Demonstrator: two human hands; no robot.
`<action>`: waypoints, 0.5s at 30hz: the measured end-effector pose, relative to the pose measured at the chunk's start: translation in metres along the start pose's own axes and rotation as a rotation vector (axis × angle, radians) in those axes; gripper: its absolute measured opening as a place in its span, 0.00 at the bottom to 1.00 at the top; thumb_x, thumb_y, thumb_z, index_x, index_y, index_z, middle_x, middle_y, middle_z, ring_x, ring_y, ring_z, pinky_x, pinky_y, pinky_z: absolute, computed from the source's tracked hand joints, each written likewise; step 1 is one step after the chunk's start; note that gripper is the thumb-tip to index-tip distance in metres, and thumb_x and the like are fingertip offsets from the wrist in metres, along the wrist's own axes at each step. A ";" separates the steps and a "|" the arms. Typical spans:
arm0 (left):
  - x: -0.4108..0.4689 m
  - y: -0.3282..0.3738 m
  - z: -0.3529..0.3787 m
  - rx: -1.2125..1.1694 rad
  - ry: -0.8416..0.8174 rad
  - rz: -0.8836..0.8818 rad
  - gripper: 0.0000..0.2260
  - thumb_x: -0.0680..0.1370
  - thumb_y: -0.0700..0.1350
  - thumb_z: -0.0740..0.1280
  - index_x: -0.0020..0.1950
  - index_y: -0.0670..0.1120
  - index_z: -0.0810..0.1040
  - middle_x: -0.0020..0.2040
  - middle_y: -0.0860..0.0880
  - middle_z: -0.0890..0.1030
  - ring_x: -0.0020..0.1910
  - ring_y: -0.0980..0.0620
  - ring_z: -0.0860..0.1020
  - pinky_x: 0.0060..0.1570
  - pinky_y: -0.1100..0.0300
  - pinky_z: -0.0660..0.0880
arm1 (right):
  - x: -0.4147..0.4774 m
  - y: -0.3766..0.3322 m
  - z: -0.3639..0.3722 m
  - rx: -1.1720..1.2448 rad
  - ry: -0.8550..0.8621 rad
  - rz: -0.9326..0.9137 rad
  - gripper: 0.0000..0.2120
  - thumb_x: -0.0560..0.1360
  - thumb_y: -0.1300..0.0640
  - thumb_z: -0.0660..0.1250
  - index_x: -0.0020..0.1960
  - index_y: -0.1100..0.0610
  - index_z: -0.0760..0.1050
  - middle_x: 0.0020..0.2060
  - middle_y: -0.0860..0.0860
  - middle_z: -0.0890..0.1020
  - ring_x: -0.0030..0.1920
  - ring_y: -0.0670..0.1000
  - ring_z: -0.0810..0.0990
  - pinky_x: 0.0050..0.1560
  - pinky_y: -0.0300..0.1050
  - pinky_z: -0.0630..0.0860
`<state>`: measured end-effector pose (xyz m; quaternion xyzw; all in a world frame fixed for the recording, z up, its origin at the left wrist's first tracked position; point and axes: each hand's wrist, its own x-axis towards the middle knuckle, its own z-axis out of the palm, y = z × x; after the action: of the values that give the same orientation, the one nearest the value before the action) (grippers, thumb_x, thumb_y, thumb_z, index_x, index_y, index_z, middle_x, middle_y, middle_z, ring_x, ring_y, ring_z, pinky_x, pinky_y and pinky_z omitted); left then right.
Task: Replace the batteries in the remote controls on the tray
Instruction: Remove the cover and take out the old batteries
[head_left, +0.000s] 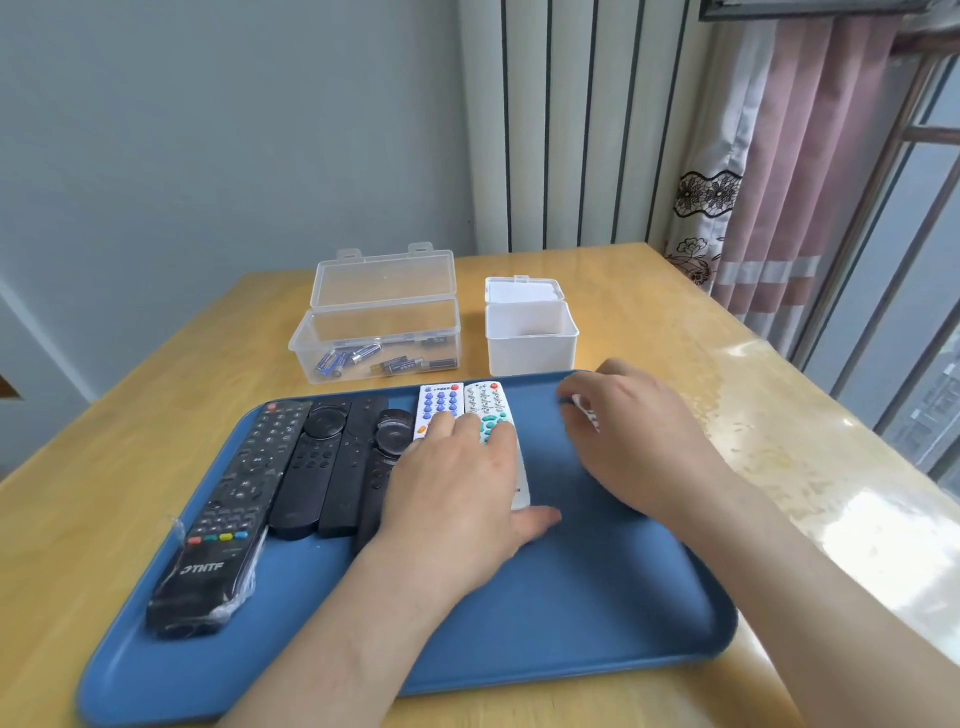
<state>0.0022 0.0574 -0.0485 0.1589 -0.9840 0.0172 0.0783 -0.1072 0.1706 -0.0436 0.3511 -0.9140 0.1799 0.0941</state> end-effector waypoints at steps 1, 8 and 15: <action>0.001 0.000 -0.001 0.009 0.011 -0.008 0.27 0.72 0.68 0.62 0.61 0.50 0.69 0.59 0.50 0.74 0.62 0.48 0.67 0.53 0.56 0.68 | 0.000 -0.006 0.002 0.073 -0.015 -0.017 0.12 0.79 0.59 0.57 0.55 0.59 0.78 0.48 0.55 0.80 0.50 0.57 0.77 0.48 0.50 0.73; 0.003 -0.001 -0.005 -0.036 0.185 -0.006 0.15 0.77 0.59 0.58 0.52 0.49 0.72 0.46 0.47 0.82 0.47 0.45 0.78 0.40 0.56 0.65 | -0.005 -0.027 0.016 0.563 -0.290 0.070 0.14 0.77 0.63 0.55 0.59 0.61 0.75 0.37 0.54 0.80 0.38 0.53 0.75 0.43 0.49 0.76; 0.009 -0.019 -0.014 -0.527 0.223 -0.253 0.14 0.73 0.51 0.67 0.59 0.57 0.77 0.43 0.55 0.85 0.50 0.52 0.79 0.52 0.57 0.74 | -0.007 -0.032 0.012 1.250 -0.340 0.397 0.20 0.81 0.62 0.61 0.73 0.62 0.65 0.58 0.55 0.79 0.53 0.54 0.83 0.52 0.46 0.82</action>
<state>0.0015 0.0376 -0.0329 0.2514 -0.9125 -0.2308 0.2257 -0.0814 0.1476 -0.0486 0.1883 -0.6875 0.6308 -0.3066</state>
